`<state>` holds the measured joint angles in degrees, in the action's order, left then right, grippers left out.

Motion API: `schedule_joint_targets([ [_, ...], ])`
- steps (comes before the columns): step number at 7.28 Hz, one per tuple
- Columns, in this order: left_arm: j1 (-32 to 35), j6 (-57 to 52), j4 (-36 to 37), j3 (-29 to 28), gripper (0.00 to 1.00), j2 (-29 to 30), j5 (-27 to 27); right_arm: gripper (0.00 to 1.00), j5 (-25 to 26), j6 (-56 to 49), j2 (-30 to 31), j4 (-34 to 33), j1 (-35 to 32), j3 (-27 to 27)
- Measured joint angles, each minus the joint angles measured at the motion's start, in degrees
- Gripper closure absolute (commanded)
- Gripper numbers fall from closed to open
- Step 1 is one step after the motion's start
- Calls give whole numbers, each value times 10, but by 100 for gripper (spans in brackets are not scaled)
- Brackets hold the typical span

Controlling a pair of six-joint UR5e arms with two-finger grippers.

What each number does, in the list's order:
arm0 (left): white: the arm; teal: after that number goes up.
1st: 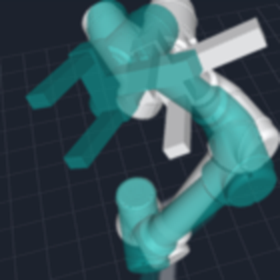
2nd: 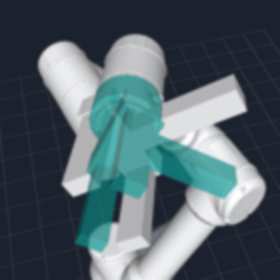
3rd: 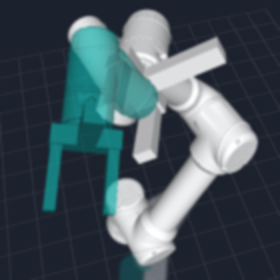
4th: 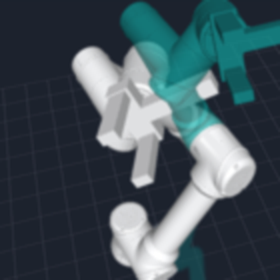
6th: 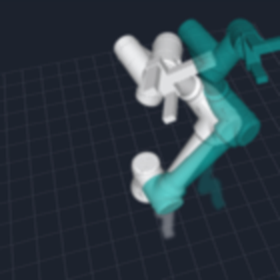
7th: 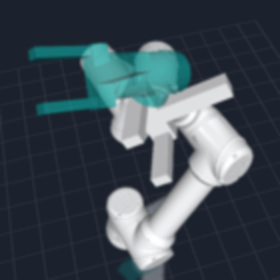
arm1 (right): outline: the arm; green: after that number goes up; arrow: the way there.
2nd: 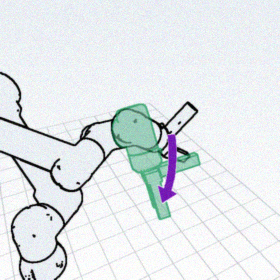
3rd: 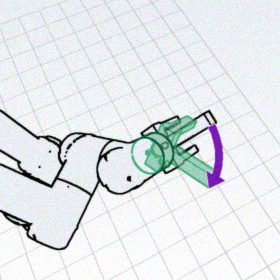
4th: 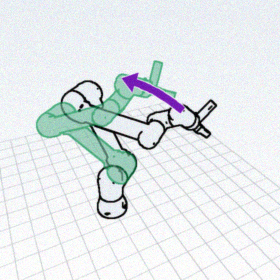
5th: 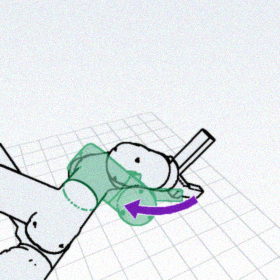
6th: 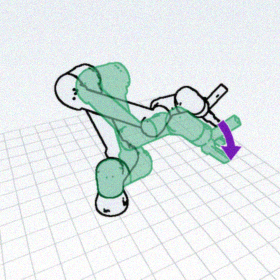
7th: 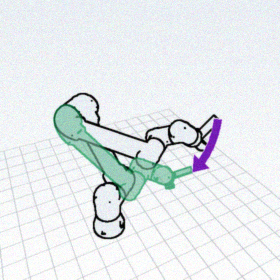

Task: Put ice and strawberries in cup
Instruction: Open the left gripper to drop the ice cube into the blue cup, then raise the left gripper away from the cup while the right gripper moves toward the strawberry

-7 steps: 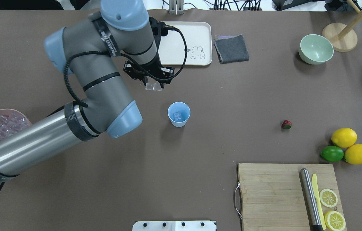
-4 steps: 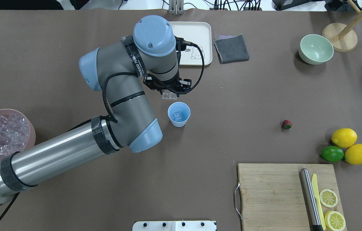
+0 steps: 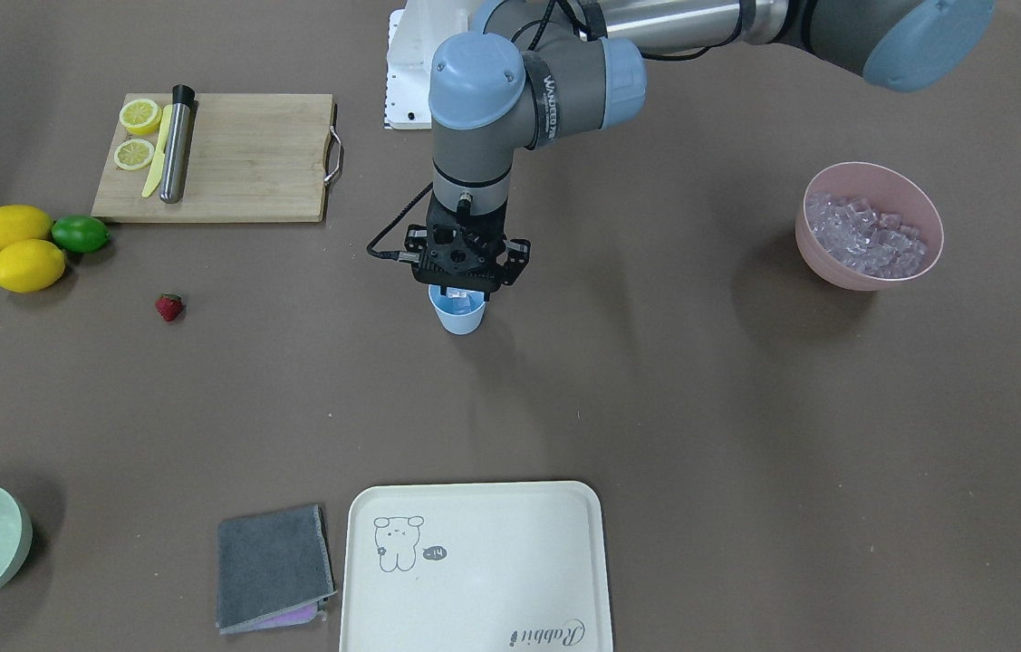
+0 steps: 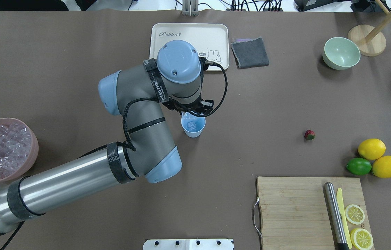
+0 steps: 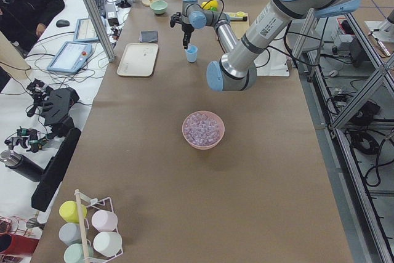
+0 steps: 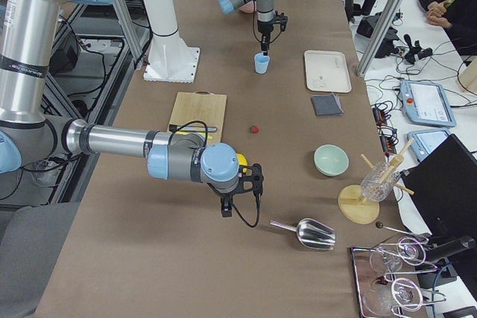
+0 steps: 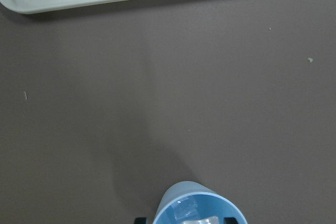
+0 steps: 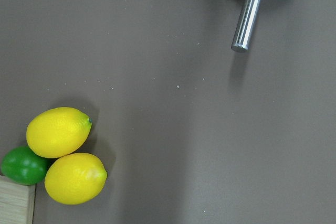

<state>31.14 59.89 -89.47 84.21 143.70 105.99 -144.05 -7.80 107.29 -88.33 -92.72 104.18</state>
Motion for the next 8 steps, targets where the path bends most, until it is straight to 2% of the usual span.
schedule_joint_targets([
  [2, -7, 6, 1, 9, 23, -3, -13, 0, -1, 0, 0, 0, 0, 0],
  [6, -14, 27, 6, 29, 23, -5, -15, 0, -1, 7, -6, 1, 1, 0],
  [8, -1, 13, 26, 91, 21, -42, -13, 0, -6, 104, -54, 3, 36, 7],
])
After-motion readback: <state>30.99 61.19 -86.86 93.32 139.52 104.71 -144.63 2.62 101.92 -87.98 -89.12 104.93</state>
